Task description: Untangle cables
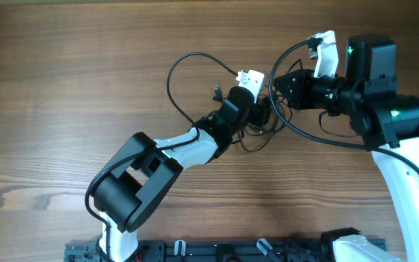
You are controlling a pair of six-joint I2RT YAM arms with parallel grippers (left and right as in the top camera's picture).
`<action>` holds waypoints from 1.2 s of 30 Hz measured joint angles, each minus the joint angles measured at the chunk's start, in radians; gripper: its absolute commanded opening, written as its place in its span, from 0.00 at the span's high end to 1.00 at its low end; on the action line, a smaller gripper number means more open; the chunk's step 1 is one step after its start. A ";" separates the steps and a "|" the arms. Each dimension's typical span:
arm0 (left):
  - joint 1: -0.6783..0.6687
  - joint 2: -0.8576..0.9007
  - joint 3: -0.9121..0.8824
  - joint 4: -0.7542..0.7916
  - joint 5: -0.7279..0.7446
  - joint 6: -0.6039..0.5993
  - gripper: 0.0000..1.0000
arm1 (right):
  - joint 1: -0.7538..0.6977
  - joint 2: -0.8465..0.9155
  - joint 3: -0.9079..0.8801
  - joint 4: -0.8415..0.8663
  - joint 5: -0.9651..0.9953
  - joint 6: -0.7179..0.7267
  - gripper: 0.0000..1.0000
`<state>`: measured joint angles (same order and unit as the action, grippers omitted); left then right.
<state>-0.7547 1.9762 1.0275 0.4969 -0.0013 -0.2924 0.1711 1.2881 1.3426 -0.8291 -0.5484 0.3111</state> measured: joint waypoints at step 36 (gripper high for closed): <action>0.467 -0.698 0.010 -1.100 0.132 0.240 0.90 | -0.267 0.274 0.258 -0.284 -0.056 -0.341 0.09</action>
<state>-0.2878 1.2781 1.0370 -0.6029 0.1303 -0.0528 -0.0963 1.5620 1.6009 -1.1130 -0.6041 -0.0299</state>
